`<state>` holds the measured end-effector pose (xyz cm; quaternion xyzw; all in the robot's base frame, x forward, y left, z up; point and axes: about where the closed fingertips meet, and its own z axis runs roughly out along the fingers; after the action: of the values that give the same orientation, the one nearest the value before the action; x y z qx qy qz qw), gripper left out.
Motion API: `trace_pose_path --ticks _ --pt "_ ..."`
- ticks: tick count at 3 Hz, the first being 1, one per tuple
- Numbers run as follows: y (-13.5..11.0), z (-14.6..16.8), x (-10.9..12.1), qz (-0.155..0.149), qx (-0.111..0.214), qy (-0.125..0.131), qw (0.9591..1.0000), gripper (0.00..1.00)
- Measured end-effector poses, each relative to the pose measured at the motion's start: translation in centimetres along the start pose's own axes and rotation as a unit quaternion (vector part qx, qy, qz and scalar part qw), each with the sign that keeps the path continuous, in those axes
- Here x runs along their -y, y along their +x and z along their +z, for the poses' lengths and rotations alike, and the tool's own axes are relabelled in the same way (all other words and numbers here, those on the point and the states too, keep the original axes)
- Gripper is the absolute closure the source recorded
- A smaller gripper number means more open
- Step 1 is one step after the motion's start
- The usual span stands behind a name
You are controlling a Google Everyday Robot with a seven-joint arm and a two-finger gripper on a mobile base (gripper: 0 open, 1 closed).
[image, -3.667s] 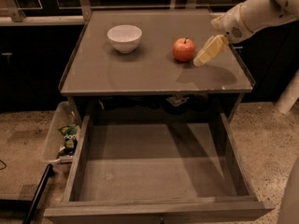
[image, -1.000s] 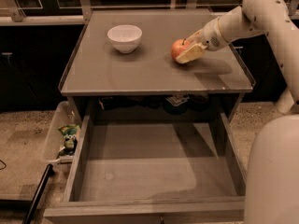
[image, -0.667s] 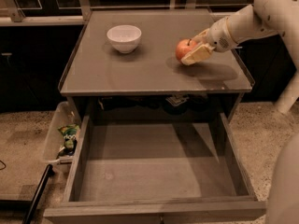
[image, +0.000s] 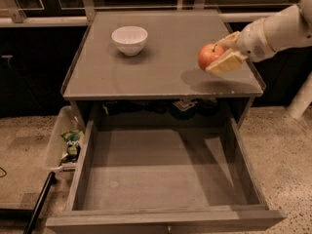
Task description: Place apple into top drawer
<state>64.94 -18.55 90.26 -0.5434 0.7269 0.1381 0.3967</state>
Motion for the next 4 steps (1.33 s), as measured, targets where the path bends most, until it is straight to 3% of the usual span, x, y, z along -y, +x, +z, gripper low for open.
trace_pose_path --ticks 1,2,3,4 --pt "1.0 -3.1 -3.8 -0.011 -0.002 0.026 0.9996 1.00" --pt "1.3 -5.8 -8.4 0.017 0.016 0.060 0.9979 1.00" --pt "5.0 -5.5 -10.8 0.048 -0.002 0.052 0.9975 1.00" --pt "4.1 -5.7 -11.2 0.035 0.007 0.052 0.9980 1.00"
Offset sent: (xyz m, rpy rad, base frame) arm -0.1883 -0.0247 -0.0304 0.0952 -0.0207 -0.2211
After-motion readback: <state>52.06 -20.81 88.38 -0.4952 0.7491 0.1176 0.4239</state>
